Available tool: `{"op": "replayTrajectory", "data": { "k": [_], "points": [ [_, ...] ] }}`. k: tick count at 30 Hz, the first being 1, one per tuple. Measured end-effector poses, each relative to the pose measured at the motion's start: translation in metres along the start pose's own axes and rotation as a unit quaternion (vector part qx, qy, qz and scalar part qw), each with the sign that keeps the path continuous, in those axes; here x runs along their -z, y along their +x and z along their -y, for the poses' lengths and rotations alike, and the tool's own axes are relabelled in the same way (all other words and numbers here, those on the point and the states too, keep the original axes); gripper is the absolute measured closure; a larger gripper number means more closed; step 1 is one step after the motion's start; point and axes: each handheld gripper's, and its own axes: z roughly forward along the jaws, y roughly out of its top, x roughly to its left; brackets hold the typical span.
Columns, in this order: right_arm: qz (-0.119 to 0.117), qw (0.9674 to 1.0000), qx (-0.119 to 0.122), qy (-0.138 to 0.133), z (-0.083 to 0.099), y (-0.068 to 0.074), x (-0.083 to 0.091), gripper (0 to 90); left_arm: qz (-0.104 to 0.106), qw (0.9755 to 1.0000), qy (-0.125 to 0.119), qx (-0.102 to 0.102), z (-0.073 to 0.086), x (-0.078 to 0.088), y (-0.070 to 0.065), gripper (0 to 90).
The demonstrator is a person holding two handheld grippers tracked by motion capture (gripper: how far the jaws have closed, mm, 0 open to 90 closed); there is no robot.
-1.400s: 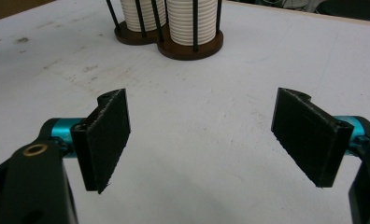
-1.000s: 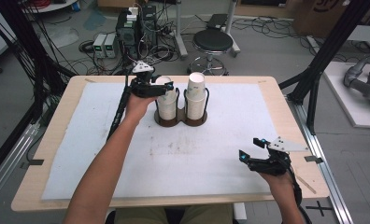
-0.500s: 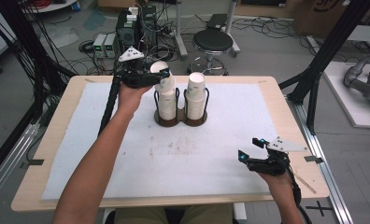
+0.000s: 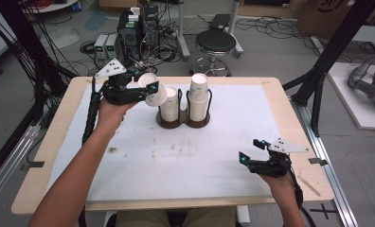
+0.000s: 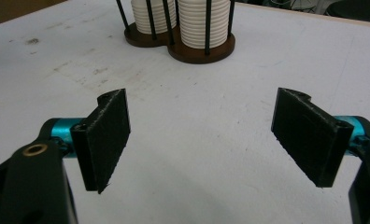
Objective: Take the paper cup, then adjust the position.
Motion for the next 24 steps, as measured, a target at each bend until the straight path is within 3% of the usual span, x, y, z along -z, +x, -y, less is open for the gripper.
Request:
{"op": "replayTrajectory", "data": {
  "k": [10,17,24],
  "points": [
    [-0.011,0.9999,0.006,0.003,-0.003,0.003,-0.009,20.2,0.009,0.9999,0.003,0.013,0.025,0.021,-0.004,36.0],
    [-0.013,0.9998,0.006,0.011,-0.005,0.004,-0.014,20.2,0.025,0.9996,0.006,0.01,0.039,0.022,-0.007,35.9],
    [-0.018,0.9998,0.007,0.006,-0.006,0.007,-0.015,20.2,0.047,0.9989,0.003,0.005,0.049,0.019,-0.02,35.8]
  ]
}}
